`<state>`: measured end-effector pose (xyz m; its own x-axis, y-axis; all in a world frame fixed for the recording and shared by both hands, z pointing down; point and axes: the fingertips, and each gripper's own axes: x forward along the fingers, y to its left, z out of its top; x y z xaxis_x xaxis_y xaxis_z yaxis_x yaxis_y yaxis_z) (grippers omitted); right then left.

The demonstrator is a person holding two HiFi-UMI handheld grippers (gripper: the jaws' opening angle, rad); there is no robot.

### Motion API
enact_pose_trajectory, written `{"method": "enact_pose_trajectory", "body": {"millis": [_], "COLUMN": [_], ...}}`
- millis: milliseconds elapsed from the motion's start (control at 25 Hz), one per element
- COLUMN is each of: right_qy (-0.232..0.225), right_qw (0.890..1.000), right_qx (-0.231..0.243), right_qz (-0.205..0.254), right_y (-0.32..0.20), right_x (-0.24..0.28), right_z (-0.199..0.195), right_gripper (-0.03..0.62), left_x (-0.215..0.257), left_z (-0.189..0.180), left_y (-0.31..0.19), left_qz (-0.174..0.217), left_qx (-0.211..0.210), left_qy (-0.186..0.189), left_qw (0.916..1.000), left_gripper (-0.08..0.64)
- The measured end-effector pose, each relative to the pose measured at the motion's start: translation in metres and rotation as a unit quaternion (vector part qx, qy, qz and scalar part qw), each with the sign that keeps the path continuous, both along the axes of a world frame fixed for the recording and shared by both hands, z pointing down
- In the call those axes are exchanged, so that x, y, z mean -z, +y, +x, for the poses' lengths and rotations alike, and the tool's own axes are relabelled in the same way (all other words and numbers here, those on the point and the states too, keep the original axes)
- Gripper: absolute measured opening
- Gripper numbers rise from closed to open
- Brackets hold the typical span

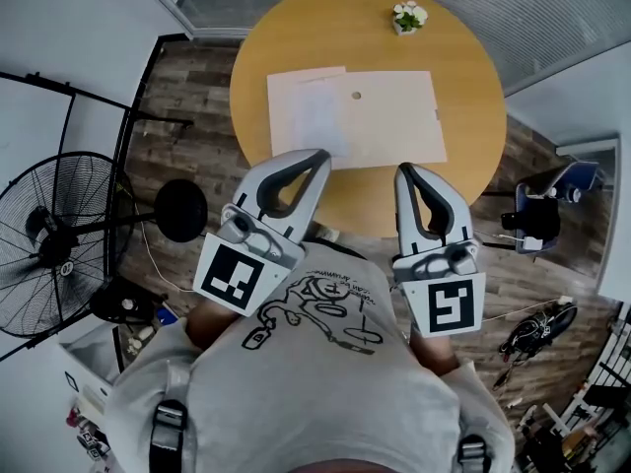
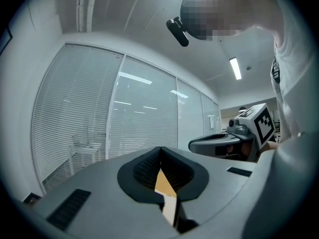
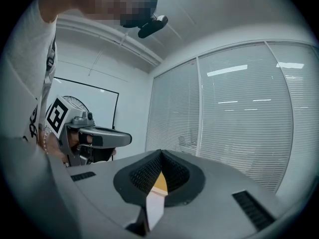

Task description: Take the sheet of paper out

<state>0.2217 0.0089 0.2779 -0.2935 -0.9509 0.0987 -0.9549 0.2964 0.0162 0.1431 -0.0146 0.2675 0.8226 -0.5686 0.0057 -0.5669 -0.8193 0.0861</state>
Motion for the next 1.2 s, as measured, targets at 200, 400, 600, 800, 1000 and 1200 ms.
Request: {"method": "enact_pose_trajectory", "body": {"millis": [200, 400, 600, 800, 1000, 1200], "right_qy": [0.002, 0.008, 0.01, 0.014, 0.014, 0.02], "right_qw": [1.0, 1.0, 1.0, 1.0, 1.0, 1.0], "right_qx": [0.001, 0.0, -0.001, 0.0, 0.001, 0.004], "right_qz": [0.006, 0.002, 0.001, 0.001, 0.004, 0.004], "right_y": [-0.003, -0.014, -0.031, -0.048, -0.061, -0.074], "right_x": [0.004, 0.006, 0.008, 0.01, 0.014, 0.015], "right_z": [-0.001, -0.016, -0.032, -0.049, -0.066, -0.079], "right_gripper": [0.008, 0.008, 0.008, 0.008, 0.008, 0.008], "left_x": [0.002, 0.002, 0.004, 0.006, 0.009, 0.008], "left_z": [0.0, -0.017, -0.032, -0.049, -0.066, -0.077], "left_y": [-0.002, -0.015, -0.032, -0.049, -0.063, -0.075], "left_qz": [0.0, -0.001, -0.002, -0.001, 0.001, -0.002], "left_qx": [0.0, 0.001, 0.0, 0.0, 0.0, -0.004], "left_qy": [0.003, 0.008, 0.014, 0.017, 0.018, 0.02], "left_qw": [1.0, 1.0, 0.9999, 0.9999, 0.9998, 0.9998], "left_gripper": [0.02, 0.02, 0.02, 0.02, 0.02, 0.02]}}
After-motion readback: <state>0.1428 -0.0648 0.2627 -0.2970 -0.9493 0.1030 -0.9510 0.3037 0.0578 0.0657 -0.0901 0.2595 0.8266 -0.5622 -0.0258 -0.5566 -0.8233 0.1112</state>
